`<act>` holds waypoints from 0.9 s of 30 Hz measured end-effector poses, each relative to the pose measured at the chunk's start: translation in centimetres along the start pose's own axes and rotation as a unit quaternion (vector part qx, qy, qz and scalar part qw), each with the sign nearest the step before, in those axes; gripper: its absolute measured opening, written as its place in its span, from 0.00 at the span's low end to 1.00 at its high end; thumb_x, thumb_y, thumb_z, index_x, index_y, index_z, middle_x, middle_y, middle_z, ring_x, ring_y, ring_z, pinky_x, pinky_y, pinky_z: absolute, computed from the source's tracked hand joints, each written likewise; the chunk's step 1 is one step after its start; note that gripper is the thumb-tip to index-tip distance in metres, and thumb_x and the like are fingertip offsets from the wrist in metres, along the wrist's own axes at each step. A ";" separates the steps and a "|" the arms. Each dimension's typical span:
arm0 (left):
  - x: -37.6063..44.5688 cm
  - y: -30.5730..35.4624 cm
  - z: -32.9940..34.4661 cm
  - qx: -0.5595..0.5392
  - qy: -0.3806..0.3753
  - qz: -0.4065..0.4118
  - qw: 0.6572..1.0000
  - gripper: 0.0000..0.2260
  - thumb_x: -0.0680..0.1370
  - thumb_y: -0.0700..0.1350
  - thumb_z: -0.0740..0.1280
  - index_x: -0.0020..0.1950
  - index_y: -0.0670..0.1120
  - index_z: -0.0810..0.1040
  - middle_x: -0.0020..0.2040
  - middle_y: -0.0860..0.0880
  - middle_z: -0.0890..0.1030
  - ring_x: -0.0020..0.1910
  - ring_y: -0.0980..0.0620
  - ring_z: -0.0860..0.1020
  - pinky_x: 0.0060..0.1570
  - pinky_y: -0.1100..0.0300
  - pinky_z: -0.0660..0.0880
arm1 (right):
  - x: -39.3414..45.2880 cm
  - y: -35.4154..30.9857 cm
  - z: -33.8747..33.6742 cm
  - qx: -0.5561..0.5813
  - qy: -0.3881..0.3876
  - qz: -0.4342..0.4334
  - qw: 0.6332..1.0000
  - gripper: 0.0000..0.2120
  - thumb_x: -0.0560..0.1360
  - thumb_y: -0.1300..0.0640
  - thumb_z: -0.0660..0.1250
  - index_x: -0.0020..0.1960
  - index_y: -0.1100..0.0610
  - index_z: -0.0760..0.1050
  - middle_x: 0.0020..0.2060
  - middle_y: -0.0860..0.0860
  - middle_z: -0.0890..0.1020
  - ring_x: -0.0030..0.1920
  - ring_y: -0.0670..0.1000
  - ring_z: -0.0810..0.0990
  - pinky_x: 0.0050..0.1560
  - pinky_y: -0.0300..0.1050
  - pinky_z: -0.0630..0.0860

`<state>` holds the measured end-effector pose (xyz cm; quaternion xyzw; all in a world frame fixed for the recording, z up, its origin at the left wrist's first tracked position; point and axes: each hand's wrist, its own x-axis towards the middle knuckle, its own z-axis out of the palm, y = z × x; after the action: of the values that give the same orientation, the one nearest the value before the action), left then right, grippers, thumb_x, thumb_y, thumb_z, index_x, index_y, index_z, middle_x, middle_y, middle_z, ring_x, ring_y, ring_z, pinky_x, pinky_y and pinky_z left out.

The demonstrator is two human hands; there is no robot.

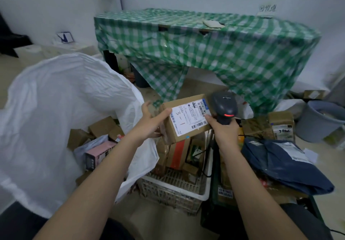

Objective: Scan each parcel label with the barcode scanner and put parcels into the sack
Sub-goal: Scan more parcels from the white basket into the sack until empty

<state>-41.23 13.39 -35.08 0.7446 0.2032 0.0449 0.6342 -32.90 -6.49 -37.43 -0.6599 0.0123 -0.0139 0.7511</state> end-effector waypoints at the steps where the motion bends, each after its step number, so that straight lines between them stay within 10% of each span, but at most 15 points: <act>1: -0.3 0.0 -0.4 -0.002 -0.015 0.001 1.000 0.34 0.75 0.60 0.66 0.74 0.61 0.50 0.64 0.49 0.73 0.55 0.43 0.80 0.52 0.51 0.79 | 0.1 -0.1 0.4 -0.005 -0.003 -0.007 1.000 0.18 0.70 0.60 0.77 0.57 0.59 0.76 0.48 0.49 0.83 0.50 0.50 0.81 0.55 0.47 0.77; 6: -1.1 -0.8 -1.9 -0.100 0.014 -0.004 0.995 0.15 0.80 0.53 0.63 0.64 0.55 0.64 0.60 0.47 0.73 0.51 0.45 0.80 0.53 0.50 0.79 | -1.1 -0.5 2.9 -0.007 0.008 -0.032 0.999 0.12 0.70 0.54 0.77 0.48 0.49 0.75 0.42 0.43 0.81 0.45 0.45 0.80 0.50 0.45 0.74; 15: -1.9 -2.2 -4.8 -0.047 0.033 -0.035 0.998 0.39 0.59 0.75 0.68 0.60 0.52 0.68 0.59 0.53 0.77 0.58 0.54 0.76 0.64 0.48 0.68 | -2.6 -1.9 6.6 0.033 -0.117 -0.013 0.992 0.17 0.69 0.69 0.75 0.52 0.56 0.74 0.40 0.43 0.80 0.32 0.32 0.79 0.31 0.27 0.73; 20: -1.1 -1.4 -6.6 -0.028 -0.047 -0.046 0.997 0.47 0.59 0.64 0.76 0.73 0.53 0.60 0.61 0.49 0.79 0.54 0.48 0.82 0.60 0.49 0.76 | -2.3 -3.2 7.2 -0.024 -0.170 -0.053 0.984 0.18 0.68 0.71 0.75 0.54 0.60 0.75 0.41 0.46 0.81 0.33 0.34 0.80 0.34 0.28 0.75; 27: -1.0 -0.8 -6.0 -0.083 0.004 -0.047 0.995 0.35 0.73 0.54 0.72 0.73 0.49 0.58 0.62 0.46 0.77 0.55 0.45 0.80 0.54 0.50 0.78 | -1.4 -4.4 7.8 -0.159 -0.193 -0.115 0.961 0.14 0.69 0.61 0.77 0.53 0.58 0.77 0.43 0.48 0.82 0.41 0.43 0.80 0.44 0.40 0.74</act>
<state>-44.29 18.72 -34.46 0.6791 0.2363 0.0344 0.6941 -34.03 0.72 -32.04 -0.7582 -0.2065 0.0299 0.6177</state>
